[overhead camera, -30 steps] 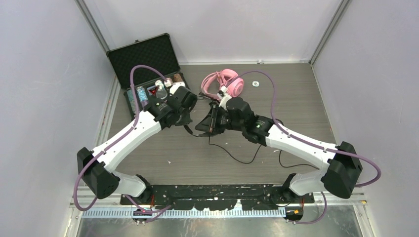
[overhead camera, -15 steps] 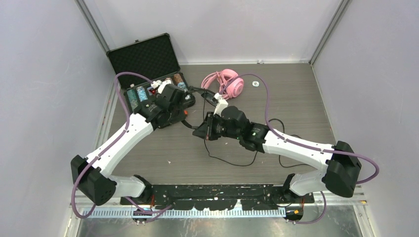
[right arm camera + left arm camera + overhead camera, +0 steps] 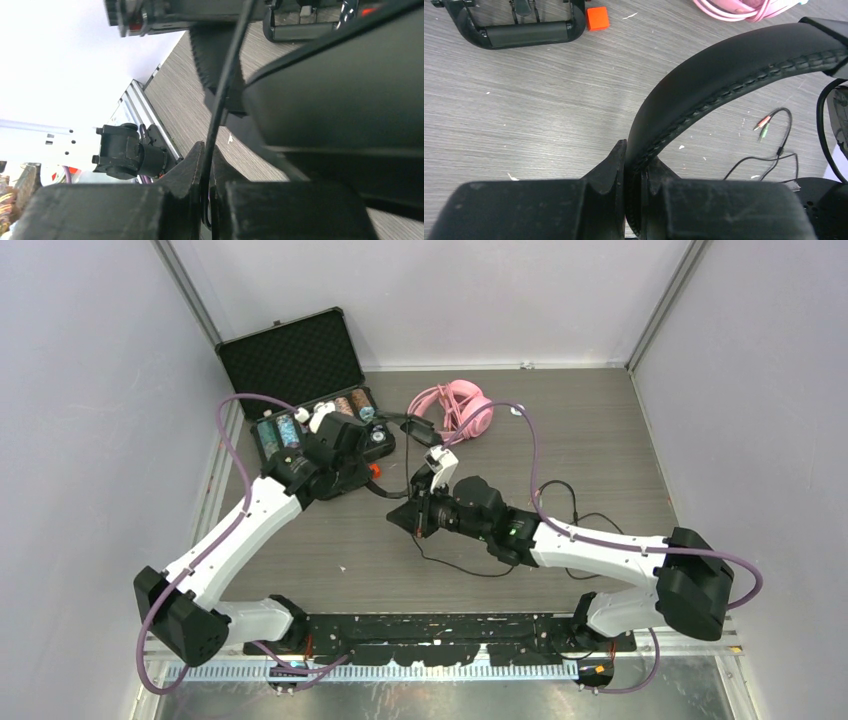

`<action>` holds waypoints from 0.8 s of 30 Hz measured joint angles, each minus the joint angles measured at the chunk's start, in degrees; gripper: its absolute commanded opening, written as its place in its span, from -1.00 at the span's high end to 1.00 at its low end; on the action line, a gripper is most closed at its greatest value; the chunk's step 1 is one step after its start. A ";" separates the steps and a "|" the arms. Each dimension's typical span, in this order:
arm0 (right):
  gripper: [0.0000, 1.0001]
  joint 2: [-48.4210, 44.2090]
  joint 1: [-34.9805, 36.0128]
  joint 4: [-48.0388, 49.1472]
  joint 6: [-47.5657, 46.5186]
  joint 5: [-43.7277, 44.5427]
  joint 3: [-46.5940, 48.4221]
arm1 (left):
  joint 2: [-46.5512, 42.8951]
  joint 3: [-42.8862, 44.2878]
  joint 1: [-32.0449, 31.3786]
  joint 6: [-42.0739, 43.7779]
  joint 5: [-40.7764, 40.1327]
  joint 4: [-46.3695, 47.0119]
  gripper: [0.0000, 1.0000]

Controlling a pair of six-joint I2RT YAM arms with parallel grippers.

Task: Wrap the headphones
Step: Wrap the headphones cable around the headphones.

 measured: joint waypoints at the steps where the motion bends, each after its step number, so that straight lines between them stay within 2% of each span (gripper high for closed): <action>1: 0.76 -0.24 0.52 0.42 -0.76 0.44 -0.09 | -0.04 -0.04 0.07 -0.13 0.24 0.52 1.00; 8: 0.70 -1.03 2.19 5.18 -3.93 2.93 -2.95 | -1.18 -0.17 0.33 -1.44 0.94 2.23 1.00; 24: 0.70 1.16 2.73 19.43 -7.26 4.70 -12.17 | -4.42 -1.25 0.76 -5.88 3.48 5.81 1.00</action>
